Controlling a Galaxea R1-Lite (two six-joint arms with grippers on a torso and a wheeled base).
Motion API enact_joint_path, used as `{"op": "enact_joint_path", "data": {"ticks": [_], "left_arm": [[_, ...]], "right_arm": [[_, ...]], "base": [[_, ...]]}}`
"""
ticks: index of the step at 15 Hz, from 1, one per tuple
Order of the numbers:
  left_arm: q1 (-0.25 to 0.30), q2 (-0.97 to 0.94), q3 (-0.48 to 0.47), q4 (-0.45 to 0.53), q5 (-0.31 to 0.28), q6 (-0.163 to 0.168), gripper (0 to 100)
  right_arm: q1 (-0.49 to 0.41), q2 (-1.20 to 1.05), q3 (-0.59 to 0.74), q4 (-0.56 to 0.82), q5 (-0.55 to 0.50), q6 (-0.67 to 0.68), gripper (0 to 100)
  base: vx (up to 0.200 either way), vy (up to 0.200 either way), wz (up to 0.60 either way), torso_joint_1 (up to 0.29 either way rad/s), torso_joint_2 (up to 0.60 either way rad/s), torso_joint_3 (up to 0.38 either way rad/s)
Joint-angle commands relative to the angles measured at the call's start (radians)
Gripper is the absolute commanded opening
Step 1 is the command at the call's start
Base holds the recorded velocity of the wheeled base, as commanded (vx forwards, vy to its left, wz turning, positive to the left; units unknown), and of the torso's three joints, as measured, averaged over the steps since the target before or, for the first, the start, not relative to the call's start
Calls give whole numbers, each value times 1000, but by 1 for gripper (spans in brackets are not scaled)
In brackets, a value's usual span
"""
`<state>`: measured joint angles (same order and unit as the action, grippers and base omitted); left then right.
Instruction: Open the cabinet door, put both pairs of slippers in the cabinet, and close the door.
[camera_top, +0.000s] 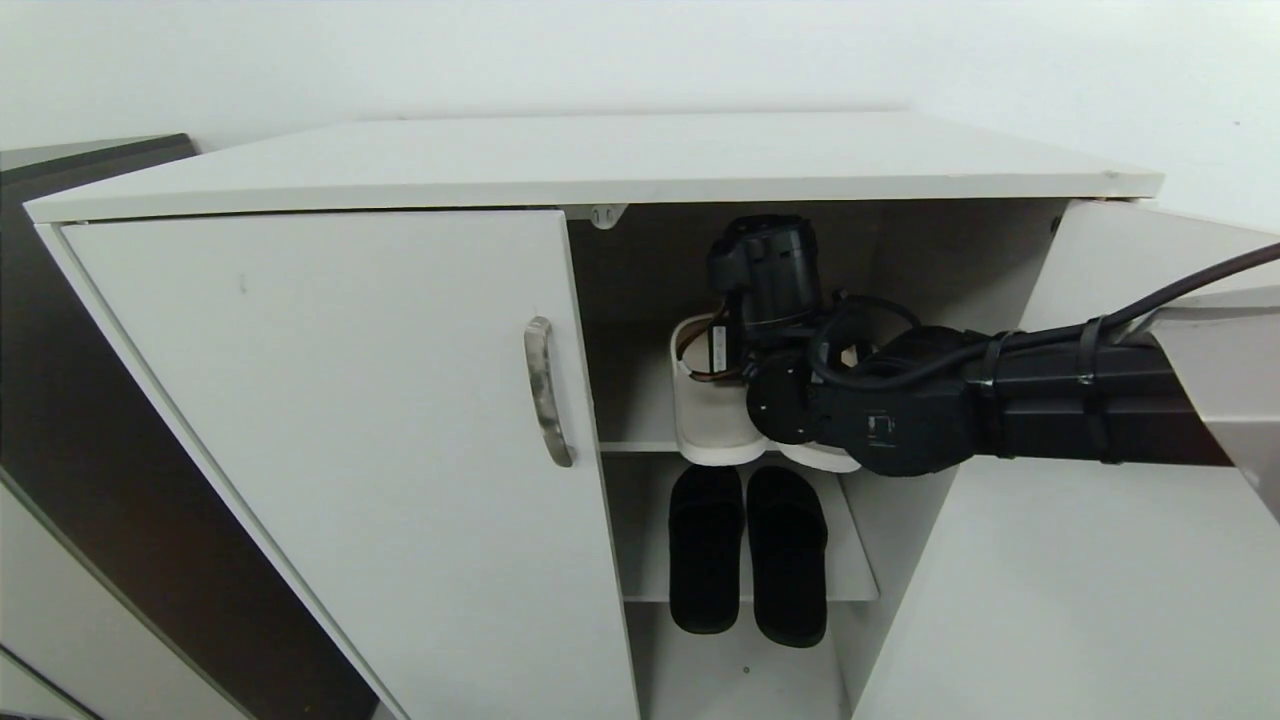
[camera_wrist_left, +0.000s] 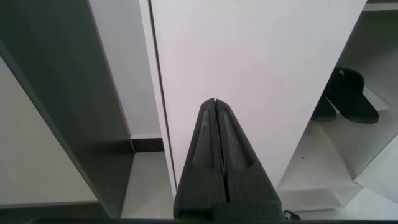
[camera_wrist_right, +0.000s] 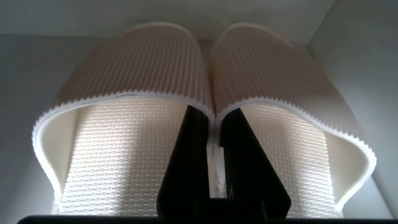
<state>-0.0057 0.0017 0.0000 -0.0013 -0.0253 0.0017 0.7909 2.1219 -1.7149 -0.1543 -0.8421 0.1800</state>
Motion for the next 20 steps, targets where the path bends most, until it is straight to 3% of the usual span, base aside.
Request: {"op": "enact_joint_path", "data": {"ticks": [1, 4, 5, 7, 13, 17, 18, 20], "left_arm": [[1, 1, 0, 0, -1, 0, 0], [1, 1, 0, 0, 1, 0, 0], [0, 1, 0, 0, 1, 0, 0], [0, 1, 0, 0, -1, 0, 0], [1, 1, 0, 0, 1, 0, 0], [0, 1, 0, 0, 1, 0, 0], [0, 1, 0, 0, 1, 0, 0], [0, 1, 0, 0, -1, 0, 0]], "right_arm": [[-2, 15, -3, -1, 0, 1, 0], [-2, 15, -2, 1, 0, 1, 0], [-2, 15, -2, 1, 0, 1, 100], [-1, 15, 5, 1, -2, 1, 100], [41, -129, 187, -7, -6, 7, 100], [126, -327, 479, -99, 3, 12, 100], [133, -342, 511, -122, 3, 9, 0], [154, -421, 675, -231, 48, -19, 0]], "base": [[0, 0, 0, 0, 0, 0], [0, 0, 0, 0, 0, 0], [0, 0, 0, 0, 0, 0], [0, 0, 0, 0, 0, 0], [0, 0, 0, 0, 0, 0], [0, 0, 0, 0, 0, 0], [0, 0, 0, 0, 0, 0], [0, 0, 0, 0, 0, 0]]}}
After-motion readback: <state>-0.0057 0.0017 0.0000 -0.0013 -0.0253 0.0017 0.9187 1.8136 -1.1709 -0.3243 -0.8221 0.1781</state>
